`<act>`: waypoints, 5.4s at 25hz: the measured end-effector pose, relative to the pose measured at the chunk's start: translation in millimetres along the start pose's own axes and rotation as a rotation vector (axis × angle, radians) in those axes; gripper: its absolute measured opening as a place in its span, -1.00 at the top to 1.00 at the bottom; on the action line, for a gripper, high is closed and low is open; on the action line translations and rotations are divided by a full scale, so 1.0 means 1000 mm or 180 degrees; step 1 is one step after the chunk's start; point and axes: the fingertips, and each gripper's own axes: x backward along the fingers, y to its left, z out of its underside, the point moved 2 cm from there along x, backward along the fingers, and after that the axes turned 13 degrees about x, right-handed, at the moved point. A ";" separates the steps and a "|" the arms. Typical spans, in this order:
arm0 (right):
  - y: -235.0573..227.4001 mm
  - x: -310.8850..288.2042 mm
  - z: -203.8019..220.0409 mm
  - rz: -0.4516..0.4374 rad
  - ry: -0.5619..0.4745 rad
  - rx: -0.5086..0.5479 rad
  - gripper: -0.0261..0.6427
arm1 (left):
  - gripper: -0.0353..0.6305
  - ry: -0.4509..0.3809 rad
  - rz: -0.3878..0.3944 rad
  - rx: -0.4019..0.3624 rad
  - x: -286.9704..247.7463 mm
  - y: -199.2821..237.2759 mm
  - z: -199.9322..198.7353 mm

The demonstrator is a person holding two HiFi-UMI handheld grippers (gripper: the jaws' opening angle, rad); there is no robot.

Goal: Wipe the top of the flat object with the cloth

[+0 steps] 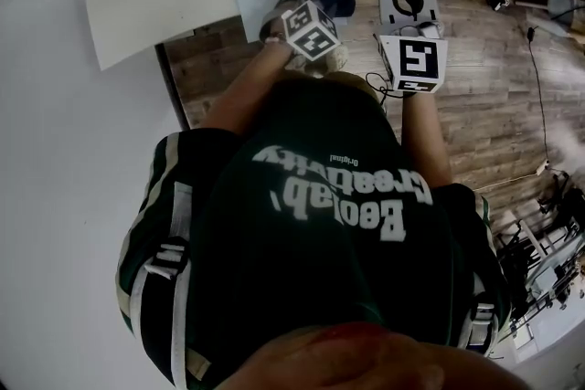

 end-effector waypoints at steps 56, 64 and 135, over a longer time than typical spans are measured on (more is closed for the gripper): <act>-0.017 -0.004 0.027 -0.0657 -0.0283 0.0000 0.94 | 0.52 0.0245 -0.0372 0.0285 0.024 -0.033 0.019; -0.031 -0.003 0.039 -0.0710 -0.0335 -0.0056 0.94 | 0.52 0.0231 -0.0633 0.0506 0.016 -0.003 0.005; 0.090 -0.112 -0.046 -0.1314 -0.0507 0.0135 0.94 | 0.52 0.0018 -0.1712 0.1331 0.084 0.213 0.077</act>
